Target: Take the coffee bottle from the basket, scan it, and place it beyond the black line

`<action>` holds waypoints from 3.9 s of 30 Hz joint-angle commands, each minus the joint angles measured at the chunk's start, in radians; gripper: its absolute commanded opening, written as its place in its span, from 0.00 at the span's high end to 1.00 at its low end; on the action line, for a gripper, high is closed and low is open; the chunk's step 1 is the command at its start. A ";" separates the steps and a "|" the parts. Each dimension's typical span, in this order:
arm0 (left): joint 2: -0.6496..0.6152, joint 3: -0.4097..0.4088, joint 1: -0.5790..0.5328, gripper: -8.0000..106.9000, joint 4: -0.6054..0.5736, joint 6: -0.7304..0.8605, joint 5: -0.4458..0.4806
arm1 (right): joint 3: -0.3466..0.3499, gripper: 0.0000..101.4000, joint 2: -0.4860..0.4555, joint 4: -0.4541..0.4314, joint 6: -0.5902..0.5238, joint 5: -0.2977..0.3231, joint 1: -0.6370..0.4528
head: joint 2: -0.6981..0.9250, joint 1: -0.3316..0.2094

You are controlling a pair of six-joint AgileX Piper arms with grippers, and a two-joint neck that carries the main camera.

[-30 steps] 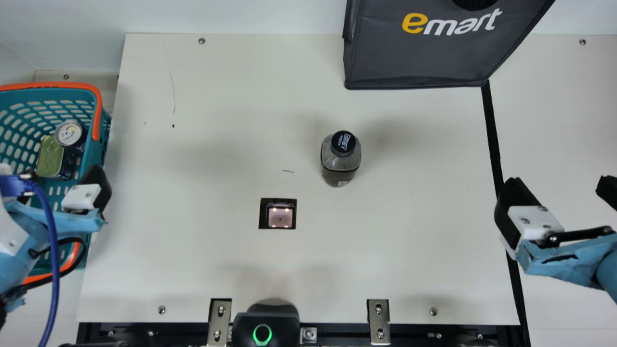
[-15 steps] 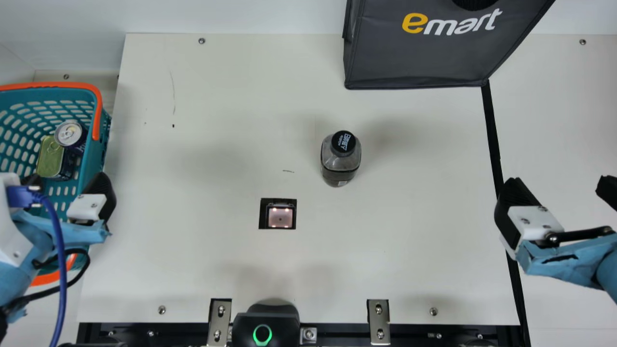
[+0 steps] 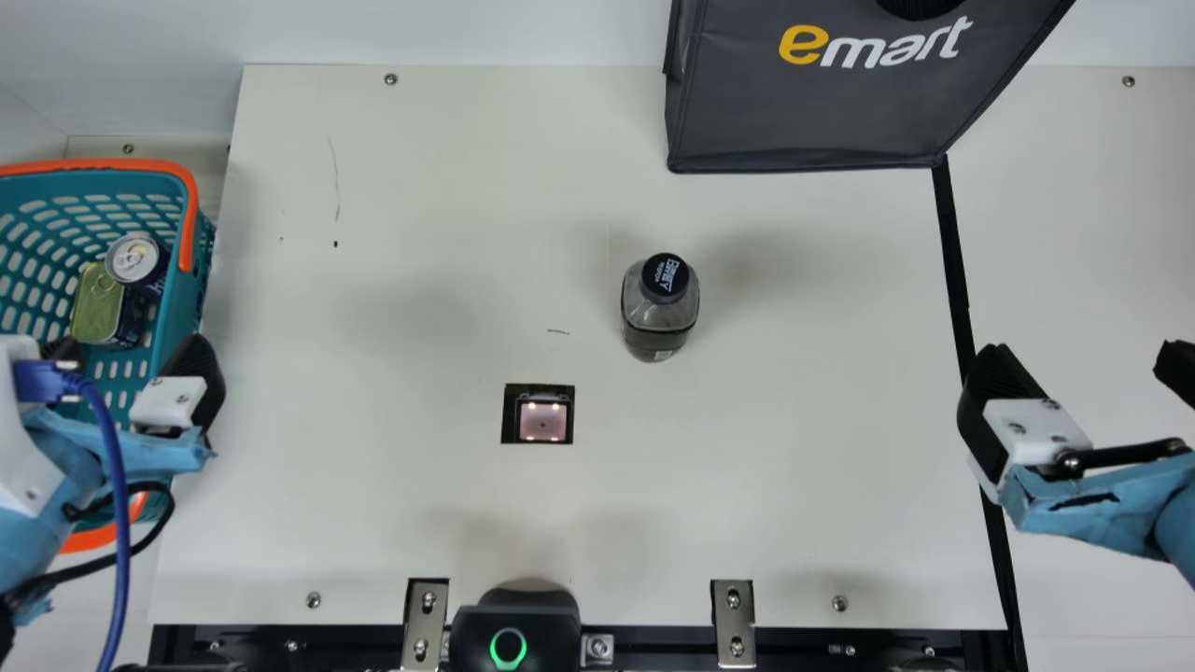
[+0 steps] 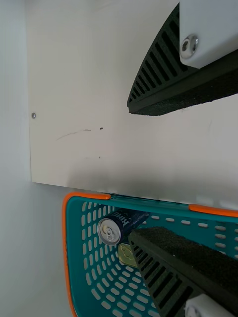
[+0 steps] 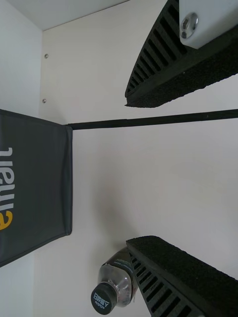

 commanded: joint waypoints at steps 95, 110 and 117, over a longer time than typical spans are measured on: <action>0.000 0.000 0.000 0.15 0.000 0.000 0.000 | 0.016 0.10 0.575 -0.179 0.282 -0.285 0.656 | 0.002 -0.026; 0.000 0.000 0.000 0.15 0.000 0.000 0.000 | -0.001 0.10 0.674 -0.169 0.257 -0.324 0.646 | 0.002 -0.026; 0.000 0.000 0.000 0.15 0.000 0.000 0.000 | -0.012 0.10 0.703 -0.162 0.249 -0.335 0.637 | 0.002 -0.026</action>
